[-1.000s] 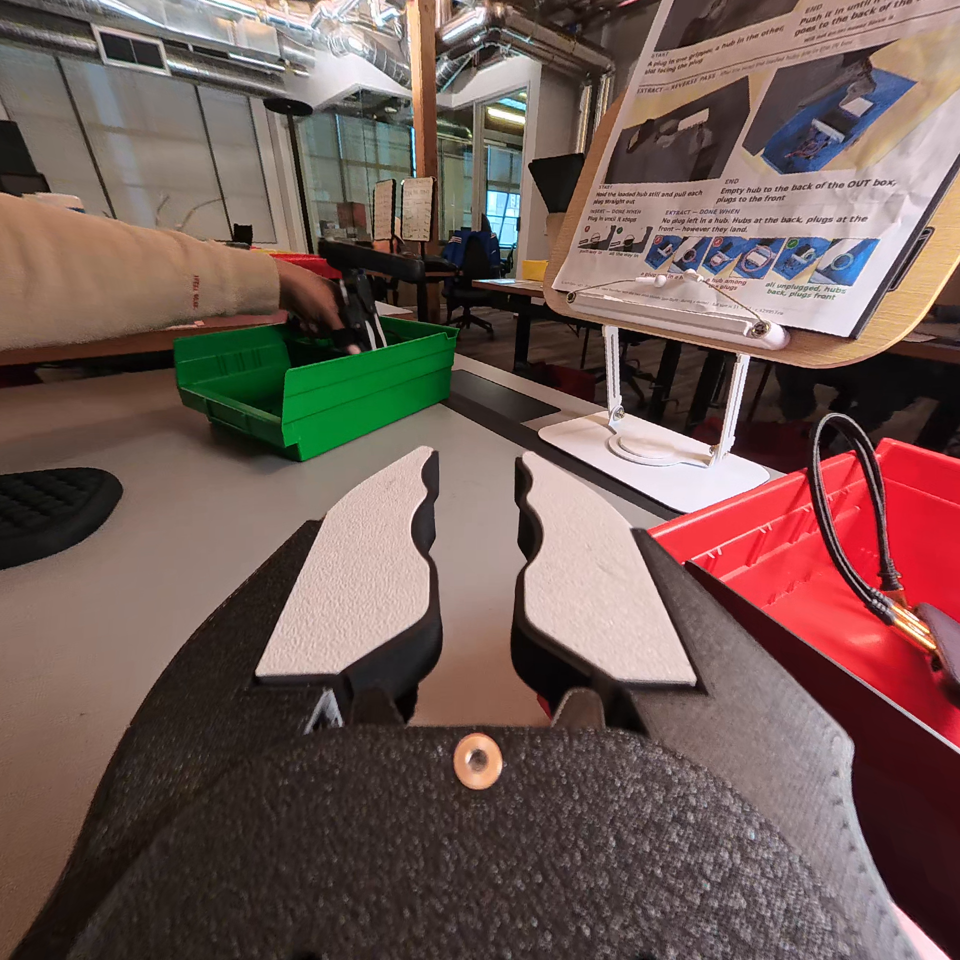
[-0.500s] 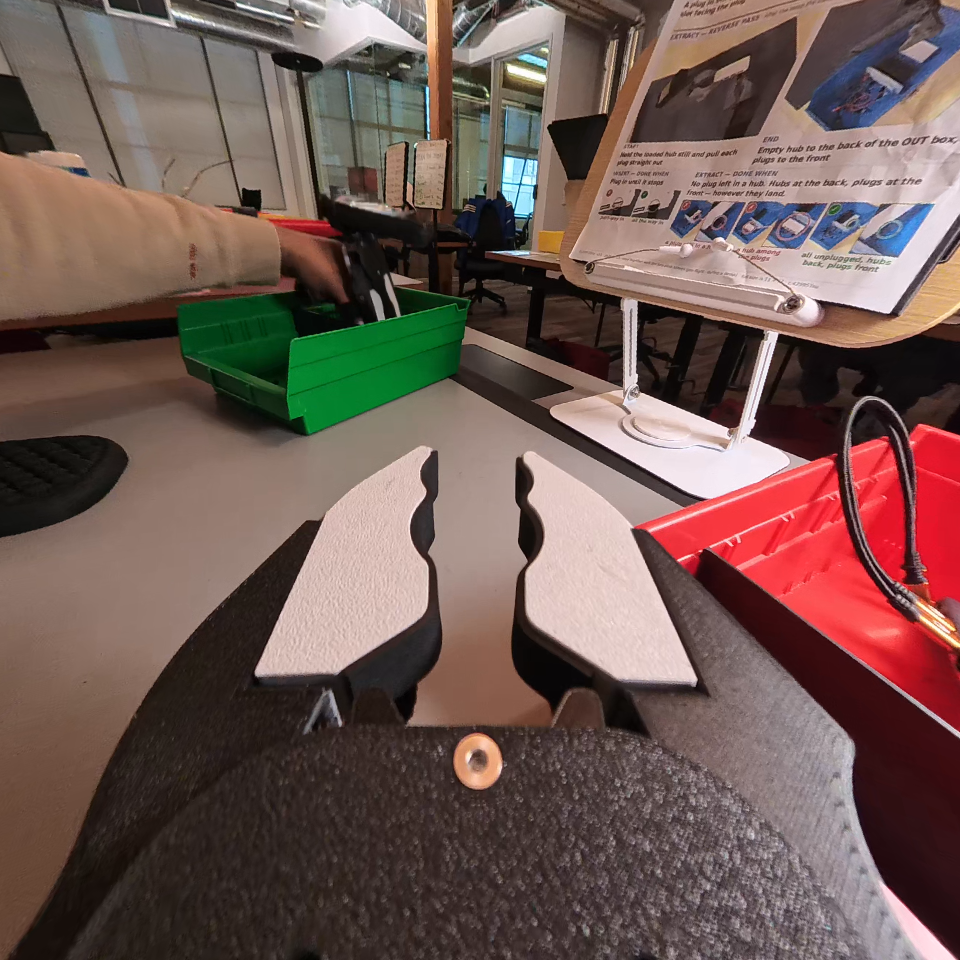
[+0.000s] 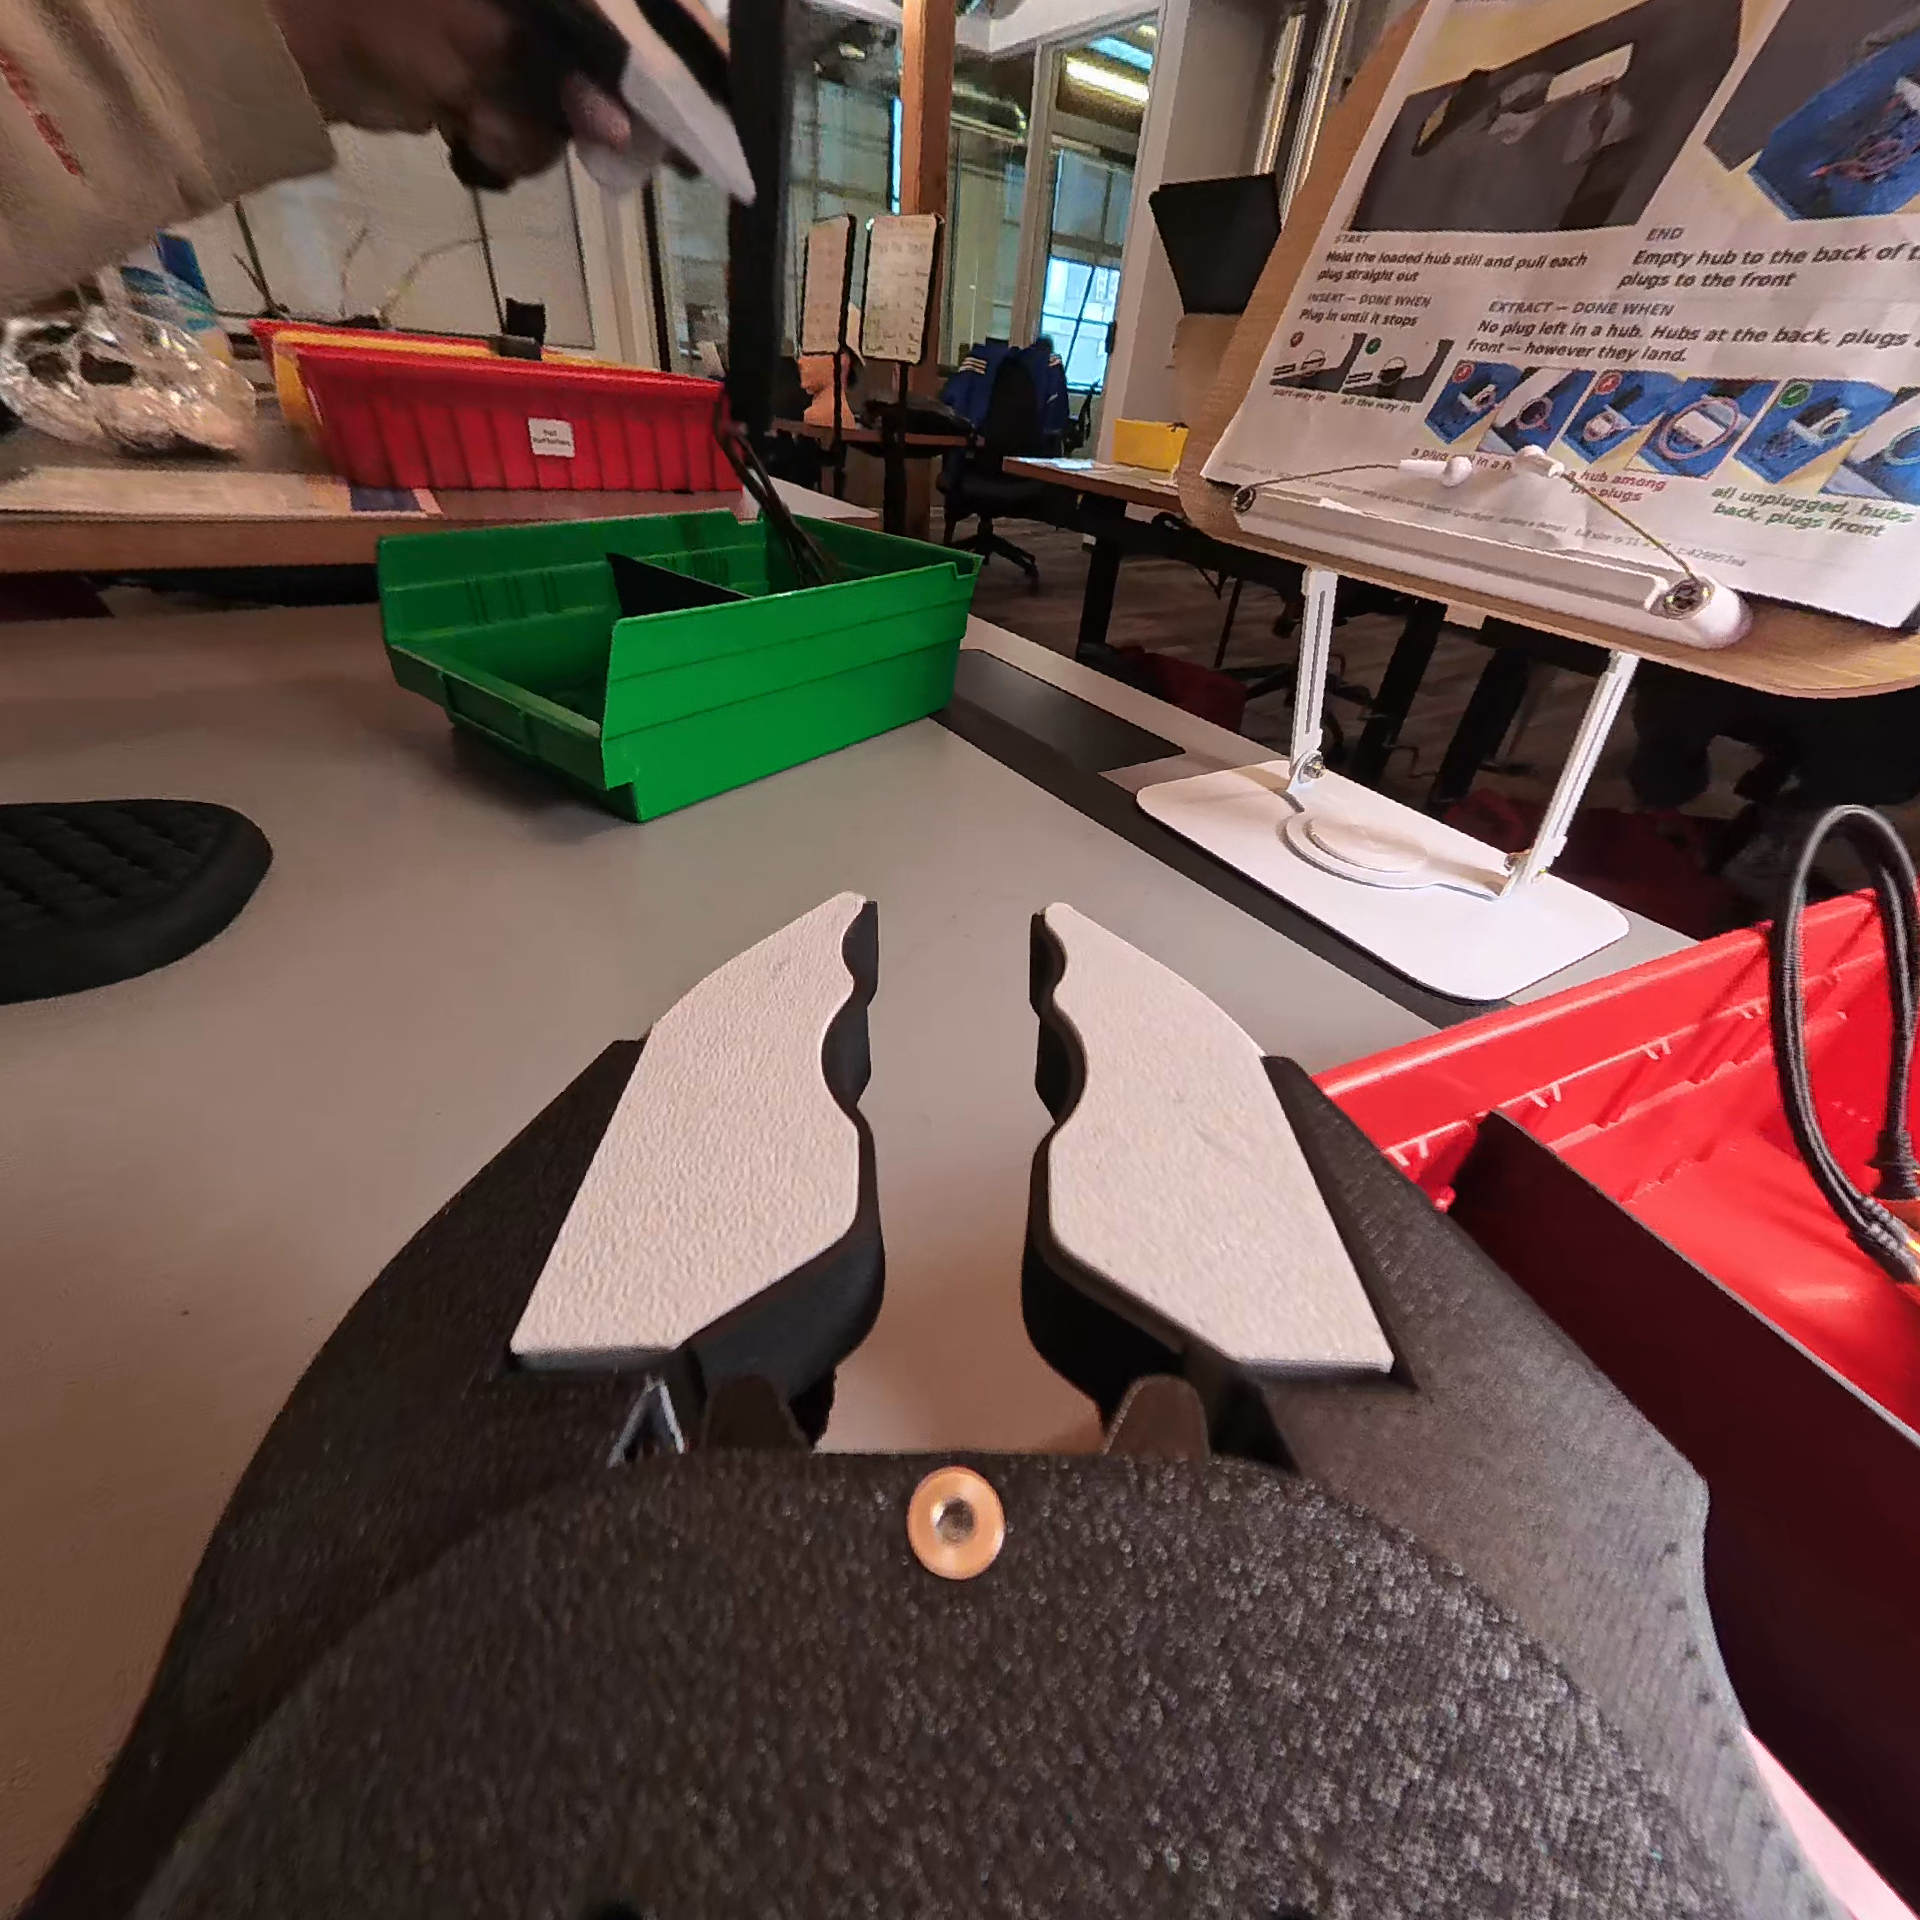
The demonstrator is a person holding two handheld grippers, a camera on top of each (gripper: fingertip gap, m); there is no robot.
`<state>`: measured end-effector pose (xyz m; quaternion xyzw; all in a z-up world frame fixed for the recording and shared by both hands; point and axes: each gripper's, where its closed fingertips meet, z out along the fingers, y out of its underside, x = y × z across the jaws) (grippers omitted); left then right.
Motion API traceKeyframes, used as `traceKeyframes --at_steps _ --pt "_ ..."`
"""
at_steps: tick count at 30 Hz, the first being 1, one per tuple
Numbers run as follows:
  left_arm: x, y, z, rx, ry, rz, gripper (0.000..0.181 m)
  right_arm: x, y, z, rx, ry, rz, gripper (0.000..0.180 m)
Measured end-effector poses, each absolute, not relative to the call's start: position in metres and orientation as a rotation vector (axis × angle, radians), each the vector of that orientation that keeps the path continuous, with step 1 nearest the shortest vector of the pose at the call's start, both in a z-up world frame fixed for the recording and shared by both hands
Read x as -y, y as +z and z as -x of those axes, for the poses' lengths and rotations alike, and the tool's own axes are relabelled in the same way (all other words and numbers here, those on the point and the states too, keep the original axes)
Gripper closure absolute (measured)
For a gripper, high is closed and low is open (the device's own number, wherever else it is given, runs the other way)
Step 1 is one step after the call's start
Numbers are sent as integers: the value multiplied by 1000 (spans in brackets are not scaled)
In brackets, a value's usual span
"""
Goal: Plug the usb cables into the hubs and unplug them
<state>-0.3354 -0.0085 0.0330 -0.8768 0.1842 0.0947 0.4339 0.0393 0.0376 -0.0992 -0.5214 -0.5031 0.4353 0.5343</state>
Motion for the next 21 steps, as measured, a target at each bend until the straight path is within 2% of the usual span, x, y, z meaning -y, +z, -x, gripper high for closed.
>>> traceKeyframes --at_steps 7,12,16,21 --pt "17 108 259 -605 238 1929 128 -36 -106 -35 1219 1014 1254 152" --pt "24 133 194 -716 98 1865 128 -36 -107 -35 1220 1012 1256 152" --pt "34 114 132 -803 -148 1883 129 -34 -103 -35 1219 1022 1240 152" --pt "53 33 54 -881 -636 1990 129 -20 -101 -34 1247 1193 1244 148"
